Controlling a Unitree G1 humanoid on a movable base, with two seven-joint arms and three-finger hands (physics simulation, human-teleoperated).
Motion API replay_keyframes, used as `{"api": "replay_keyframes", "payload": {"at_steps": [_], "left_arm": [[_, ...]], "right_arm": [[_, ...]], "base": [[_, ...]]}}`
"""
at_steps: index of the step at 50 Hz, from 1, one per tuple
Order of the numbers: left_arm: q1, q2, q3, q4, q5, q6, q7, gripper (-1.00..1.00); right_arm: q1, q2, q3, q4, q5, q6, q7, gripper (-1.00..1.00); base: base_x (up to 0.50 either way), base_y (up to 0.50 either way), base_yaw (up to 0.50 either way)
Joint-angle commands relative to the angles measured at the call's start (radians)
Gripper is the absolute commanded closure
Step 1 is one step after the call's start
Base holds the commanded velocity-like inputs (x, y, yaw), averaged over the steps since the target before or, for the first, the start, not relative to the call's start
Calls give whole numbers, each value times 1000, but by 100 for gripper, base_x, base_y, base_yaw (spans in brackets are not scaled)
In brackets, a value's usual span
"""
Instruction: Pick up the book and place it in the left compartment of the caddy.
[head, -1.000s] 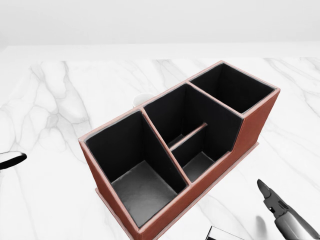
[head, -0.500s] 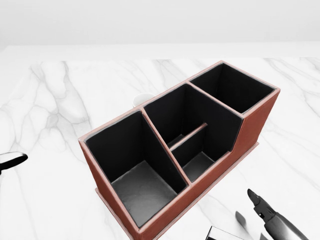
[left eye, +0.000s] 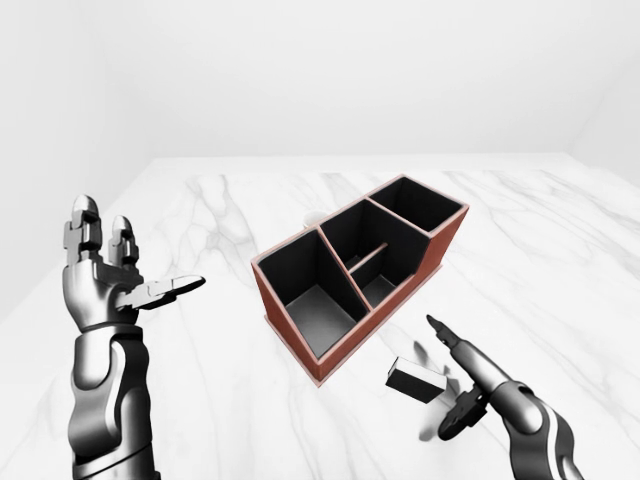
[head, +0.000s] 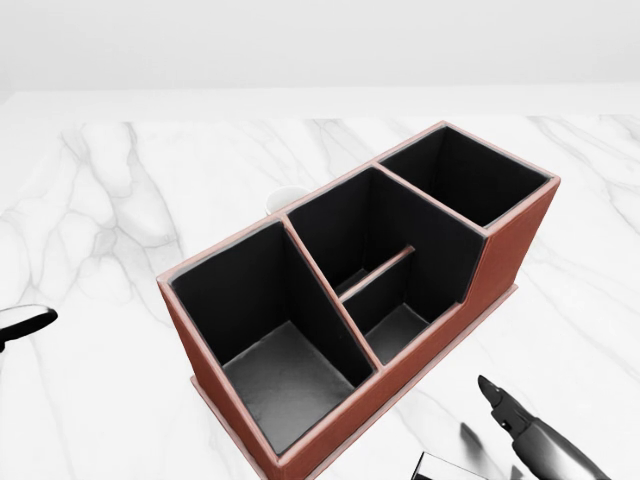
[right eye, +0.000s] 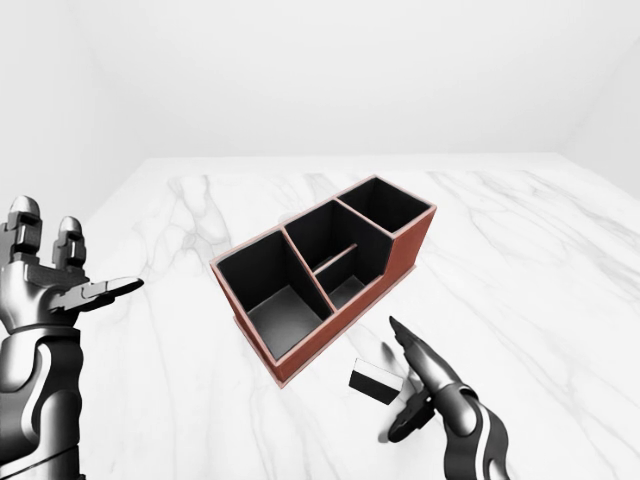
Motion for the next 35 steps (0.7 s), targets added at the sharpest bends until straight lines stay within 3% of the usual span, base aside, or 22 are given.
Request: {"api": "replay_keyframes", "payload": {"at_steps": [1,16,35], "left_arm": [[-4,3,2,9,-2,0,-2,-100],[-5,7,6,-26,-9,0,9,-100],[-9,9,11,-20,-12,0,9,-100]], "right_arm": [[-13,-9,23,13,-7,0,1,-100],[-34,-16,44,22,-13,0,7,-100],[-65,-30,84,139,27,0,-62,-100]], "base": [[0,0,0],[0,0,0],[0,0,0]]}}
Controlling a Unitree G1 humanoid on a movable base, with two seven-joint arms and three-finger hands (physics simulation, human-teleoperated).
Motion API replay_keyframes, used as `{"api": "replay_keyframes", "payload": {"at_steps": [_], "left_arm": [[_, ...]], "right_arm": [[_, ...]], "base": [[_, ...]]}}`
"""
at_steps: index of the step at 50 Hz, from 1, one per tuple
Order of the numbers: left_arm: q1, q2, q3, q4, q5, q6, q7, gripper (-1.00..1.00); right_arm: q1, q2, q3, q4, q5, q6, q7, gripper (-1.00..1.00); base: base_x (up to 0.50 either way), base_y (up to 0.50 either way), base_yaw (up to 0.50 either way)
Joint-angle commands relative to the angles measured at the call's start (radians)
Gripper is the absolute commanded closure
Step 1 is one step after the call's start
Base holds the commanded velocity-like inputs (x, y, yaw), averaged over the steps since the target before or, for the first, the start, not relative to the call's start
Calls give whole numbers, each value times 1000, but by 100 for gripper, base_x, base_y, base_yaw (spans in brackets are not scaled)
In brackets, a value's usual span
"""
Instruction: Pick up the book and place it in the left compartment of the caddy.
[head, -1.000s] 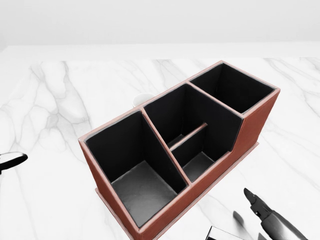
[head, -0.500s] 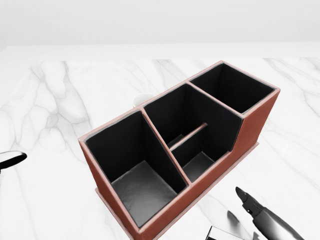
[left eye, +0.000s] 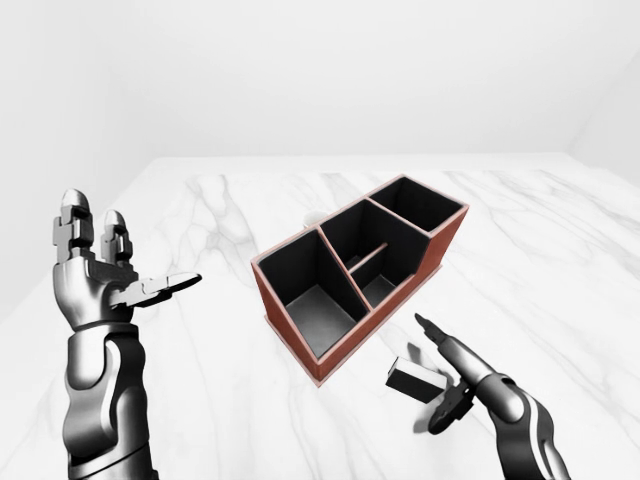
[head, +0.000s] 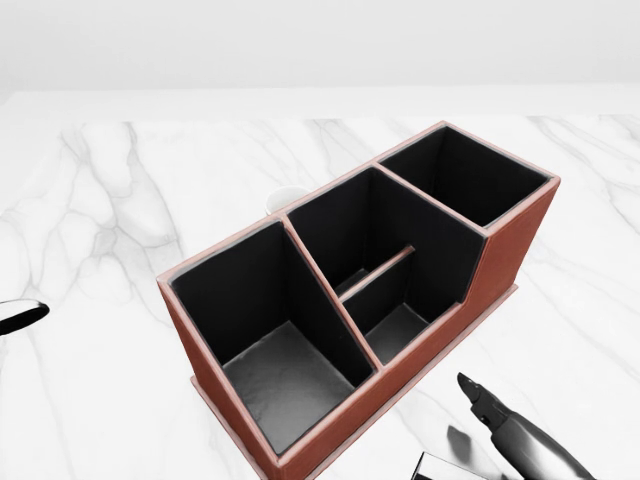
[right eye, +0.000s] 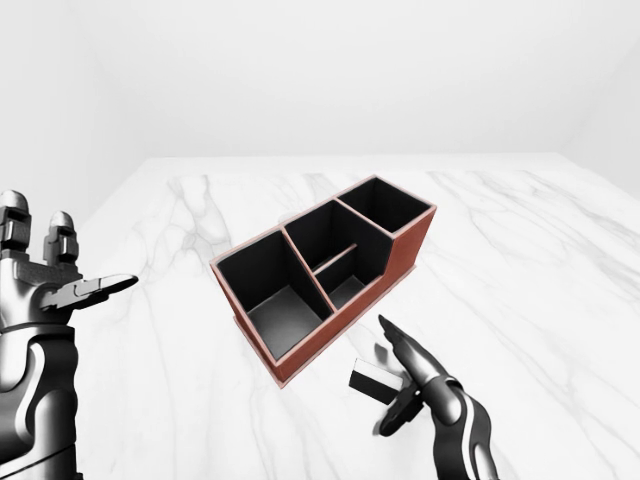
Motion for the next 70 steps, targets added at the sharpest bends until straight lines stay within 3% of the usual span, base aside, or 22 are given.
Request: {"api": "replay_keyframes", "payload": {"at_steps": [1,15,16,17,18,19,39,45,54,70], "left_arm": [[-2,2,2,3,-3,0,1,-100],[1,2,3,-7,-5,0,5,-100],[0,1,3,-5,-4,0,4,-100],[0,1,3,-3,-4,0,3,-100],[-1,1,3,2,-3,0,2,-100],[0,2,4,-4,-5,0,3,-100],[-3,4,5,0,-7,0,5,-100],[-5,6,6,6,-8,0,7,-100],[-2,2,0,7,-2,0,5,-100],[-3,1,-1,7,-1,0,6,-100]], "right_arm": [[-17,-10,22,59,20,0,-34,-100],[-21,-17,31,87,36,0,-49,-100],[-19,-16,34,84,35,0,-48,-80],[-18,-16,37,82,34,0,-49,-27],[-16,-16,40,78,34,0,-46,77],[-14,-15,40,74,38,0,-45,100],[-12,-13,35,29,31,0,-34,100],[5,-3,22,-96,16,0,38,100],[57,43,51,-446,-98,0,38,100],[41,90,112,-672,-245,0,38,100]], "base": [[0,0,0],[0,0,0],[0,0,0],[0,0,0],[0,0,0],[0,0,0],[0,0,0],[0,0,0],[0,0,0],[0,0,0]]}}
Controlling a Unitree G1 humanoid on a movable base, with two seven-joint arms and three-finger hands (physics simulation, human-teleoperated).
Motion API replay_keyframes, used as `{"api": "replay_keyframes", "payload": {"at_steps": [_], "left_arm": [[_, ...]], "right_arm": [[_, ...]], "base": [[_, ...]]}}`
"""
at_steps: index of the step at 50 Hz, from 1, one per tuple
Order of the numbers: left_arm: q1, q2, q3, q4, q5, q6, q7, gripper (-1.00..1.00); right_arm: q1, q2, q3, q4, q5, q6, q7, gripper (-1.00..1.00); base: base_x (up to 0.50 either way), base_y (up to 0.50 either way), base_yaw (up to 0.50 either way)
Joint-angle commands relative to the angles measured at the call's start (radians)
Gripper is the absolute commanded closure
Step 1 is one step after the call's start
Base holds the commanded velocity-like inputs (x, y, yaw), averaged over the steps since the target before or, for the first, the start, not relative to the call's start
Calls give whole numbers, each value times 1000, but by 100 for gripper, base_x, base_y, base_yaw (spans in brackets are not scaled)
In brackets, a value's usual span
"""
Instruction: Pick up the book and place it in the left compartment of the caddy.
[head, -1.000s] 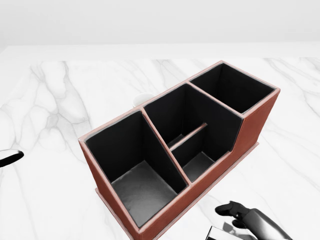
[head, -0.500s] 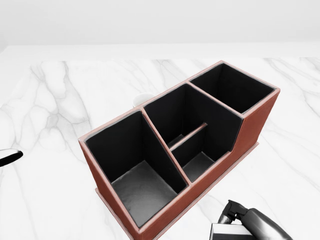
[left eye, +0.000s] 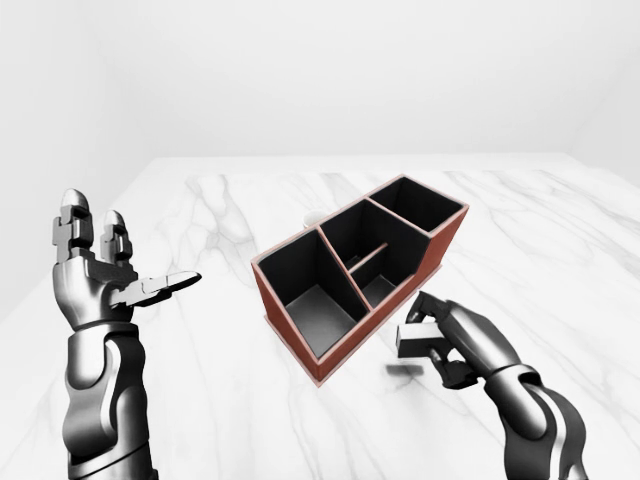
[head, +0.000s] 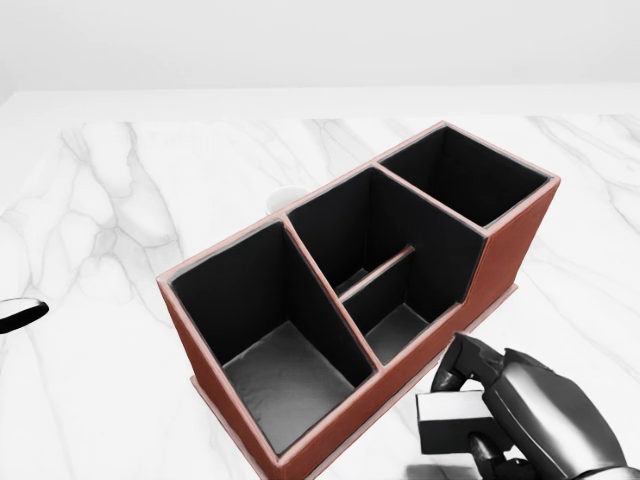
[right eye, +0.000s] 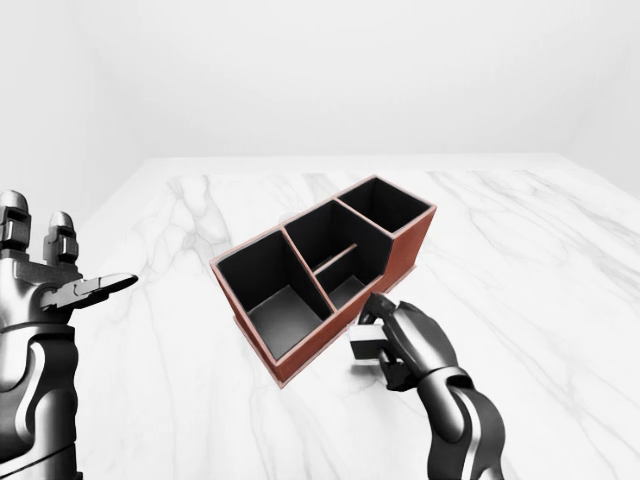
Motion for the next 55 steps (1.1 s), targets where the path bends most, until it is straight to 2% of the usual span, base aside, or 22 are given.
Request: {"api": "replay_keyframes", "payload": {"at_steps": [1,12,21,31,38,42,46,55], "left_arm": [[1,-2,-1,0,1,0,0,-100],[3,-4,-2,-8,4,0,1,-100],[3,-6,-4,-8,7,0,-3,-100],[6,-9,-6,-9,9,0,-3,-100],[7,-9,-5,-13,8,0,-2,-100],[4,-9,-8,-6,11,0,-1,-100],[8,-9,-8,-17,9,0,0,-100],[7,-9,-7,-10,9,0,-2,-100]], "right_arm": [[-15,31,37,-207,-61,0,0,100],[-56,51,74,-335,-174,0,0,100],[-157,79,140,-385,-350,0,0,100],[-202,130,214,-394,-410,0,0,100],[-324,149,194,-420,-501,0,0,100],[-346,163,202,-420,-514,0,0,100],[-359,145,258,-428,-500,0,0,100],[-426,44,362,-435,-488,0,0,100]], "base": [[0,0,0],[0,0,0],[0,0,0],[0,0,0],[0,0,0],[0,0,0],[0,0,0],[0,0,0]]}}
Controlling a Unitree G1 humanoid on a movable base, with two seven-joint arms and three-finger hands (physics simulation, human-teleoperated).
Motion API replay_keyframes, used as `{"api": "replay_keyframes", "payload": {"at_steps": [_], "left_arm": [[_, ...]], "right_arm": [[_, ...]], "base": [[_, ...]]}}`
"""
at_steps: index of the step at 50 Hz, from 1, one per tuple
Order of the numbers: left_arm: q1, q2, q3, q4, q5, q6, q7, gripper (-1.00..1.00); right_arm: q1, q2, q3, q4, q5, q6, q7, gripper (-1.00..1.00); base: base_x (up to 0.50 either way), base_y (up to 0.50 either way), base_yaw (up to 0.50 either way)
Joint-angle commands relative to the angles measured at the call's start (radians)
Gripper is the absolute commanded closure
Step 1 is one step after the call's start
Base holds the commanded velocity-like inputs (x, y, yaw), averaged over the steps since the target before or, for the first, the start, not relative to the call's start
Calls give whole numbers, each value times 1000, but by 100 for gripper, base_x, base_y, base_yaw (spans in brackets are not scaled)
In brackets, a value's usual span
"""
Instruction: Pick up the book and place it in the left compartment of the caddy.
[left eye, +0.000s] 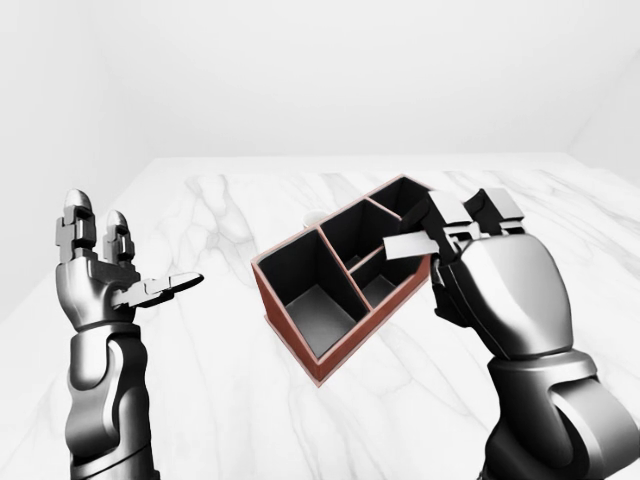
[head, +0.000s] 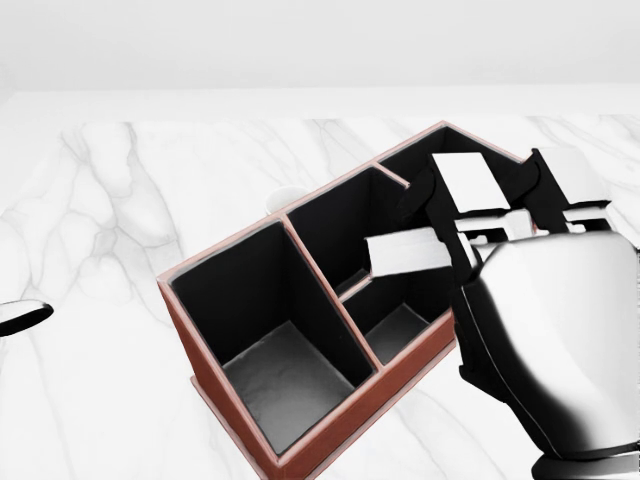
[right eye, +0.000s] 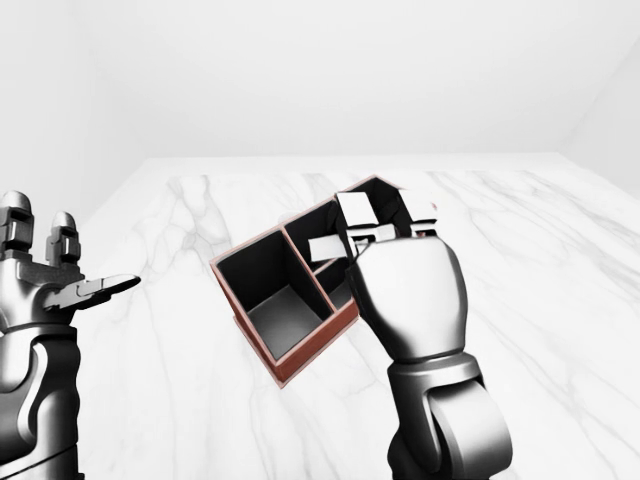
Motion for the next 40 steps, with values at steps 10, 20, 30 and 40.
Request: {"api": "replay_keyframes", "payload": {"at_steps": [10,20,30,40], "left_arm": [[4,-1,0,-12,0,0,2,-100],[2,0,1,-9,-1,0,2,-100],[1,-1,1,-8,-1,0,2,-100],[1,0,2,-12,-2,0,3,-100]], "right_arm": [[-142,-114,158,-27,35,0,0,100],[-211,-177,140,-28,133,0,0,100],[-257,-193,45,-16,256,0,0,100],[-252,-159,3,-2,332,0,0,100]], "base": [[0,0,0],[0,0,0],[0,0,0],[0,0,0]]}}
